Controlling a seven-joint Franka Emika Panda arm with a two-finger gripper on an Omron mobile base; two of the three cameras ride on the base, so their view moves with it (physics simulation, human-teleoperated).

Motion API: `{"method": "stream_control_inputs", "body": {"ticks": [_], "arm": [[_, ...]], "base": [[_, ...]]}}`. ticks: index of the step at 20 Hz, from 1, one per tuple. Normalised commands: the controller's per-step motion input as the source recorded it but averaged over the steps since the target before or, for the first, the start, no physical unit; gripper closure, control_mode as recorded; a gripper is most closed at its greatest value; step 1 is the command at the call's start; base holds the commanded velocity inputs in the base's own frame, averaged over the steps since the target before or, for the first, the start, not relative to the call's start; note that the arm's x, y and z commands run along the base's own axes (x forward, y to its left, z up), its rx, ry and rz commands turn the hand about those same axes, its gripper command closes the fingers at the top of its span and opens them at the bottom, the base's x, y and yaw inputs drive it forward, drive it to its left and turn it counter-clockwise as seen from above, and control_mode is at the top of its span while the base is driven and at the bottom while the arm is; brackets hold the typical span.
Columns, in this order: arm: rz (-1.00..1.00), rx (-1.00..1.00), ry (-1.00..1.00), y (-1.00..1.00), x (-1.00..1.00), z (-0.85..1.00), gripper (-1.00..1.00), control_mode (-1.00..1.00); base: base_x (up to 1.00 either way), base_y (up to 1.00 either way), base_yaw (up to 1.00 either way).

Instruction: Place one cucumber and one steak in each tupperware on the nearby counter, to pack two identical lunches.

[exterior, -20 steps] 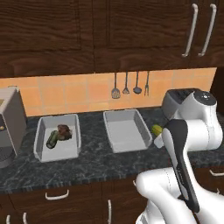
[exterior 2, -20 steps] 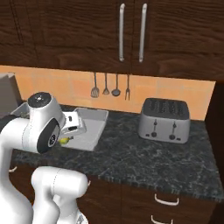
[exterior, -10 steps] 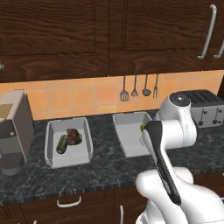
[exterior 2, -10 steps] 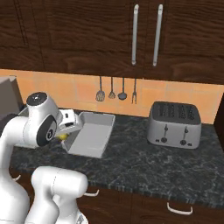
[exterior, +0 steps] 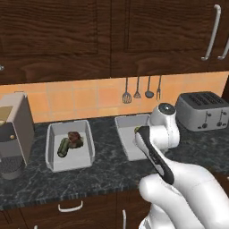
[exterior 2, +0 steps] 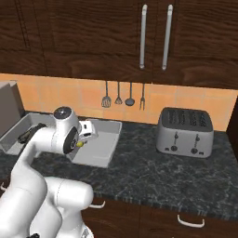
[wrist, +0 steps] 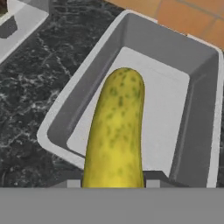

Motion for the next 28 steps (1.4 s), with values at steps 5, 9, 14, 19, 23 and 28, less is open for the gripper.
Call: {"method": "stream_control_inputs", "body": {"ticks": [5,9,14,19,23,28], "arm": [[0.0,0.09,0.08,0.0,0.89,-0.49,1.0,-1.0],[-0.01,0.02,0.03,0.0,0.89,-0.47,1.0,-1.0],[-0.04,0.0,0.02,0.0,0.7,-0.38,-1.0,-1.0],[0.0,0.0,-0.06,0.04,-0.11,0.53,-1.0,-1.0],[-0.04,0.0,-0.02,0.0,-0.46,1.0,-1.0,-1.0],[-0.07,0.0,0.01,-0.01,-0.86,1.0,-1.0,-1.0]], "base": [[0.0,0.0,0.0],[0.0,0.0,0.0],[0.0,0.0,0.0],[0.0,0.0,0.0],[0.0,0.0,0.0],[0.0,0.0,0.0]]}}
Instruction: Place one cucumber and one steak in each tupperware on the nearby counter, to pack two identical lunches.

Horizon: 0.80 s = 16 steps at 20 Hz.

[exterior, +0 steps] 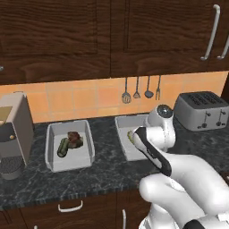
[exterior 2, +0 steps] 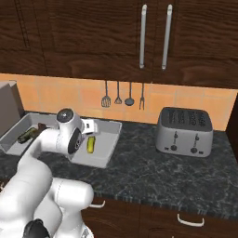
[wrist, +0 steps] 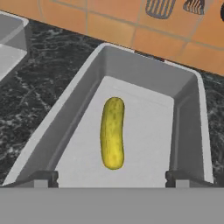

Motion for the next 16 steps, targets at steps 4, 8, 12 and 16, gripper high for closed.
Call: {"method": "stream_control_inputs", "body": {"ticks": [4,8,12,16], "arm": [[-0.09,0.0,0.0,-0.12,-1.0,0.79,-1.0,-1.0],[-0.14,0.0,0.0,-0.43,-1.0,0.15,-1.0,-1.0],[-0.26,0.0,0.0,-0.42,-1.0,0.0,-1.0,-1.0],[-0.05,0.0,-0.01,-0.09,-0.5,-0.06,-1.0,1.0]], "base": [[0.0,0.0,0.0],[0.0,0.0,0.0],[0.0,0.0,0.0],[-0.5,0.0,0.0]]}}
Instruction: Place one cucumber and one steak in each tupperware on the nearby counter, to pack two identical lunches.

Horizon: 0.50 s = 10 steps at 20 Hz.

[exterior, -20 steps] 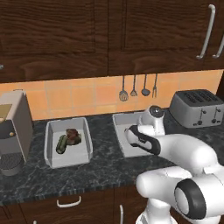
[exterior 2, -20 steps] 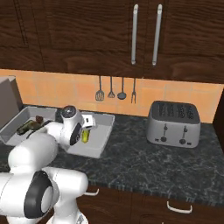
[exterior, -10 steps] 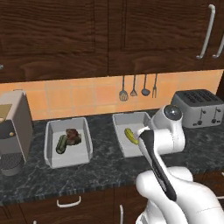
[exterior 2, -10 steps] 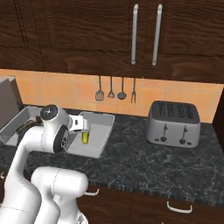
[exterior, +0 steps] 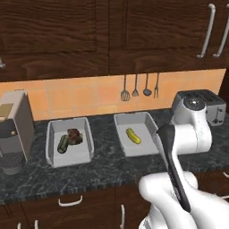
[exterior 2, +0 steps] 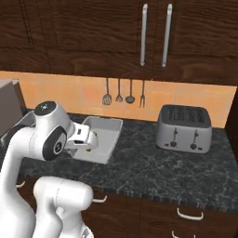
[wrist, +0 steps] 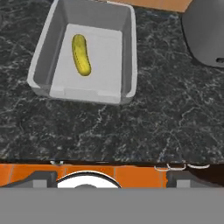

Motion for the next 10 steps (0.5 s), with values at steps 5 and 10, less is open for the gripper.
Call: {"method": "stream_control_inputs", "body": {"ticks": [5,10], "arm": [[0.0,0.0,0.0,0.0,0.0,0.0,-1.0,1.0],[0.0,0.0,0.0,0.0,0.0,0.0,-1.0,1.0]], "base": [[-1.0,-0.74,0.01],[-0.76,-1.0,0.0]]}}
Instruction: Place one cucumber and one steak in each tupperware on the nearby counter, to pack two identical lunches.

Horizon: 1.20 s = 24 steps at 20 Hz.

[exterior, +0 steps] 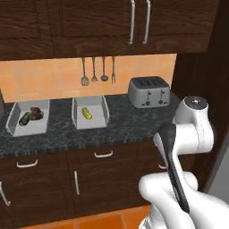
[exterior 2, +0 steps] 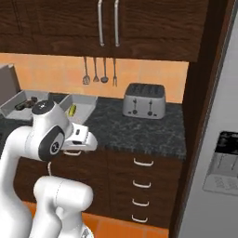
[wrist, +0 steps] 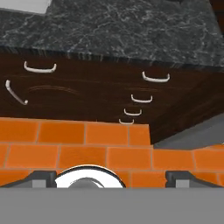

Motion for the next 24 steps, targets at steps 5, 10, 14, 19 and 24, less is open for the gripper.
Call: {"method": "stream_control_inputs", "body": {"ticks": [5,10,14,19,24], "arm": [[0.0,0.0,0.0,0.0,0.0,0.0,-1.0,1.0],[0.0,0.0,0.0,0.0,0.0,0.0,-1.0,1.0],[0.0,0.0,0.0,0.0,0.0,0.0,-1.0,1.0],[0.0,0.0,0.0,0.0,0.0,0.0,-1.0,1.0],[0.0,0.0,0.0,0.0,0.0,0.0,-1.0,1.0]], "base": [[-0.67,-1.0,0.0],[-0.05,-1.0,0.0],[0.0,-1.0,0.0],[0.0,-1.0,0.0],[0.1,-0.96,0.0]]}}
